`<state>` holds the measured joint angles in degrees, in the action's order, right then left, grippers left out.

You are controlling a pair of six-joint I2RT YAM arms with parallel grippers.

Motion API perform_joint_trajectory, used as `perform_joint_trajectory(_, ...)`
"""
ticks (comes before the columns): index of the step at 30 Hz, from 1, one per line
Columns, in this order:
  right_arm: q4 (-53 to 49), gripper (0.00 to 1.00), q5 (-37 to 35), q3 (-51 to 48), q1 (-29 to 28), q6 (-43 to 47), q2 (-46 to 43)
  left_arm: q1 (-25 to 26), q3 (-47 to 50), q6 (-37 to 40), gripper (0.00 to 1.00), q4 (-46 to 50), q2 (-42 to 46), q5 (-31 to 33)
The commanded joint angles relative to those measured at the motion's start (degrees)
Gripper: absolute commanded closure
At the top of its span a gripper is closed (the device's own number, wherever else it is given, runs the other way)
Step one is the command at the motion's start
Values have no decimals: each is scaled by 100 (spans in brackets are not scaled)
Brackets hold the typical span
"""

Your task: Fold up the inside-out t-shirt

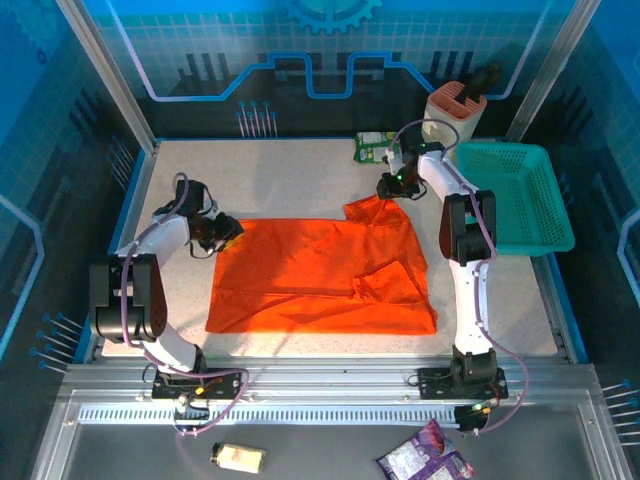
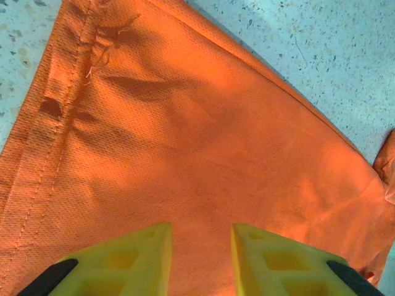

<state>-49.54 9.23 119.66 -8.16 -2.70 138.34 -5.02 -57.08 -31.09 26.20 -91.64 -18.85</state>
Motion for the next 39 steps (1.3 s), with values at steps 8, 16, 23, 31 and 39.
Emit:
perform_joint_trajectory(8, -25, 65, 43, 456, 58, -66, 342, -43, 6, 116, 68, 8, -100, -129)
perform_joint_trajectory(16, -214, 69, -5, 966, 43, -30, 667, -43, -188, 195, 68, 86, -281, -71)
perform_joint_trajectory(23, -248, 79, 3, 1036, 46, -18, 709, -43, -643, 353, 68, 297, -545, 107)
perform_joint_trajectory(31, -276, 93, 53, 898, -23, -11, 514, -52, -1930, 848, 68, 1099, -1255, 1306)
perform_joint_trajectory(39, -241, 92, 42, 740, -38, -71, 406, -69, -2746, 1377, 67, 1563, -2084, 1854)
